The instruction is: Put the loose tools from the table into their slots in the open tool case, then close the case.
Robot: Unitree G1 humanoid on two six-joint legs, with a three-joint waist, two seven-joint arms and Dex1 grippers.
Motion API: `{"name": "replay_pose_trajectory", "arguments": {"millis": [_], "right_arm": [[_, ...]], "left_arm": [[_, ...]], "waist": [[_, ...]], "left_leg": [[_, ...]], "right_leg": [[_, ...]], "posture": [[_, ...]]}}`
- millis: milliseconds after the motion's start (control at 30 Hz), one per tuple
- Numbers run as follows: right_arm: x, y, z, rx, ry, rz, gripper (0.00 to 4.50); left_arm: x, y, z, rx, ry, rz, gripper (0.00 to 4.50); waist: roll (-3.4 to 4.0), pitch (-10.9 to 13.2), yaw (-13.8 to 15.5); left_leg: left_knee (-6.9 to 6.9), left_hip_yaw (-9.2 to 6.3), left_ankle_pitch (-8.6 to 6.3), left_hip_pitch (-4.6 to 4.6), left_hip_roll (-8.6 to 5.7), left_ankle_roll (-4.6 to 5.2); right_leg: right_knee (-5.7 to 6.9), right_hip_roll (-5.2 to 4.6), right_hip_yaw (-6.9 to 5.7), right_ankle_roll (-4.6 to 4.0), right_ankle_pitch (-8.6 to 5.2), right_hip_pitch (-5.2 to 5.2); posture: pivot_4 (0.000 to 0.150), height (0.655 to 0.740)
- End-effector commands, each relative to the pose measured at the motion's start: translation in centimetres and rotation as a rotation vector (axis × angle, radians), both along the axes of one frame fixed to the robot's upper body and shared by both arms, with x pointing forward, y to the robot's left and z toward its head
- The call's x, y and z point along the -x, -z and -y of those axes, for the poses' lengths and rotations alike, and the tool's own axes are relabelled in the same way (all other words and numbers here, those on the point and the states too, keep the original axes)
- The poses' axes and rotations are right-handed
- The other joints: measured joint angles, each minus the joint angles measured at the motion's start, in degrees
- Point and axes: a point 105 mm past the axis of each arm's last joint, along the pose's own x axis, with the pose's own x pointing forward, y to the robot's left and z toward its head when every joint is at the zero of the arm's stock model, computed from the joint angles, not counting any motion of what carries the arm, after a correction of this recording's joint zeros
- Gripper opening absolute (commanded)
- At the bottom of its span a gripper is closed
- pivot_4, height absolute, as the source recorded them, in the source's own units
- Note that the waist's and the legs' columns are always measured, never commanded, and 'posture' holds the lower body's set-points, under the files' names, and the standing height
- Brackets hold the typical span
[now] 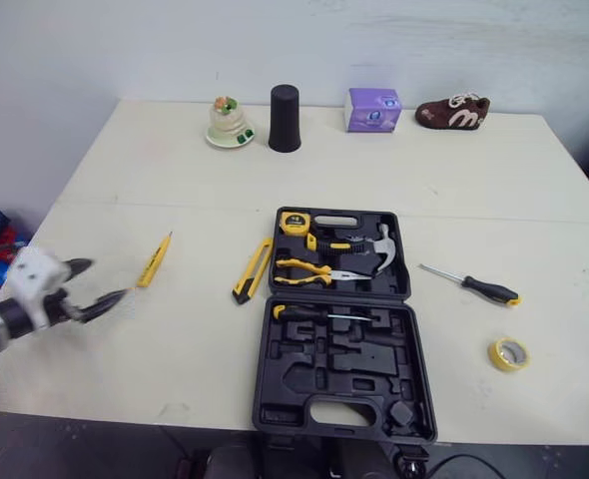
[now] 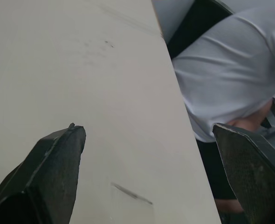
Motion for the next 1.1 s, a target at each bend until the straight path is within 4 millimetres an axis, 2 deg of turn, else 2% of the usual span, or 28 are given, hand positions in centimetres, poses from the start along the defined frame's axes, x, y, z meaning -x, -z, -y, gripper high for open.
{"name": "replay_pose_trajectory", "arguments": {"millis": [33,100,167,200,367,433,500,567,600,667,733,833,867,933,1100], "right_arm": [[0.9,-1.2,0.8,0.055,0.036,0.014,4.5],[1.0,-1.1,0.9,0.056,0.041,0.008,4.5],[0.8,-1.0,0.8,0.052,0.032,0.007,4.5],[0.4,-0.9,0.9,0.039,0.029,-0.004,4.5],[-4.1,-2.8,-1.2,0.036,-0.127,0.063,4.5],[-6.5,-3.8,-3.1,0.024,-0.231,0.074,4.5],[-9.3,-4.6,-5.0,-0.014,-0.325,0.036,4.5],[-11.4,-5.3,-7.0,-0.006,-0.424,-0.019,4.5],[-11.9,-5.6,-7.7,0.002,-0.463,-0.029,4.5],[-13.9,-5.9,-10.8,-0.036,-0.63,-0.124,4.5],[-14.9,-5.9,-12.5,-0.072,-0.724,-0.207,4.5],[-16.2,-5.4,-13.6,-0.124,-0.791,-0.3,4.5],[-16.5,-5.3,-13.7,-0.132,-0.797,-0.317,4.5],[-17.9,-4.6,-13.9,-0.133,-0.819,-0.364,4.5],[-20.7,-2.8,-13.8,-0.15,-0.839,-0.473,4.5]], "left_arm": [[2.0,-1.2,-4.7,-0.029,-0.177,0.037,4.46],[3.1,-0.9,-6.4,-0.028,-0.247,0.024,4.46],[3.3,-1.0,-7.0,-0.022,-0.273,0.033,4.46],[3.1,-1.2,-6.8,-0.013,-0.264,0.047,4.46],[1.1,-1.8,-3.2,0.022,-0.11,0.083,4.46],[0.2,-2.3,-0.4,0.056,0.002,0.097,4.46],[-0.5,-3.0,2.6,0.128,0.106,0.088,4.46],[-0.9,-3.7,4.7,0.175,0.178,0.064,4.46],[-0.9,-3.9,5.2,0.185,0.197,0.056,4.46],[-0.9,-4.8,8.5,0.198,0.351,0.023,4.46],[-0.6,-5.3,11.3,0.198,0.482,-0.006,4.46],[0.4,-5.8,15.2,0.194,0.669,-0.023,4.46],[0.6,-5.9,16.0,0.198,0.701,-0.03,4.46],[1.6,-6.0,18.7,0.191,0.828,-0.072,4.46],[2.7,-6.5,22.0,0.195,0.978,-0.108,4.46]], "waist": [[0.0,0.0,-0.2],[0.06,0.0,-0.4],[0.07,0.0,-0.5],[0.07,0.0,-0.5],[0.07,0.0,-0.5],[0.07,0.0,-0.5],[0.08,0.0,-0.5],[0.12,0.1,-0.6],[0.12,0.1,-0.6],[0.12,0.1,-0.4],[0.06,0.1,-0.2],[-0.1,0.2,0.1],[-0.14,0.2,0.2],[-0.2,0.3,0.4],[-0.15,0.6,0.1]], "left_leg": [[0.0,-0.03,0.01,0.01,-0.02,0.0],[-0.01,-0.01,0.03,0.05,-0.05,0.01],[-0.1,-0.01,0.03,0.1,-0.11,0.01],[-0.13,-0.01,0.03,0.12,-0.12,0.01],[-0.15,0.04,0.05,0.11,-0.25,0.02],[-0.18,0.06,0.07,0.1,-0.25,0.02],[-0.4,0.06,0.2,0.12,-0.27,-0.02],[-0.56,0.11,0.32,0.08,-0.31,-0.03],[-0.65,0.13,0.38,0.01,-0.33,-0.02],[-0.76,0.14,0.54,-0.13,-0.33,-0.02],[-0.78,0.16,0.84,-0.23,-0.27,-0.16],[-0.75,0.33,0.87,-0.34,-0.23,-0.25],[-0.73,0.37,0.87,-0.36,-0.23,-0.25],[-0.68,0.54,0.88,-0.36,-0.26,-0.25],[-0.36,0.87,0.91,-0.34,-0.33,-0.16]], "right_leg": [[0.04,-0.05,-0.03,-0.1,-0.05,0.0],[0.09,-0.13,-0.04,-0.11,-0.06,0.0],[0.1,-0.22,-0.04,-0.15,-0.08,0.0],[0.09,-0.24,-0.05,-0.15,-0.08,0.01],[0.12,-0.46,-0.1,-0.11,-0.05,0.03],[0.13,-0.46,-0.13,0.02,0.02,0.03],[0.12,-0.46,-0.16,0.66,0.36,0.02],[0.11,-0.46,-0.15,0.67,0.37,-0.08],[0.11,-0.44,-0.15,0.67,0.37,-0.21],[0.11,-0.34,-0.16,0.68,0.37,-0.41],[0.1,-0.14,-0.12,0.68,0.34,-0.53],[0.12,0.29,0.02,0.71,0.35,-0.7],[0.13,0.35,0.07,0.71,0.35,-0.74],[0.14,0.45,0.21,0.74,0.37,-0.8],[0.16,0.64,0.24,1.07,0.56,-0.85]], "posture": [[0.15,0.74],[0.15,0.74],[0.15,0.74],[0.15,0.74],[0.15,0.74],[0.15,0.74],[0.15,0.74],[0.15,0.74],[0.15,0.74],[0.15,0.74],[0.15,0.74],[0.15,0.74],[0.15,0.74],[0.15,0.74],[0.15,0.74]]}}
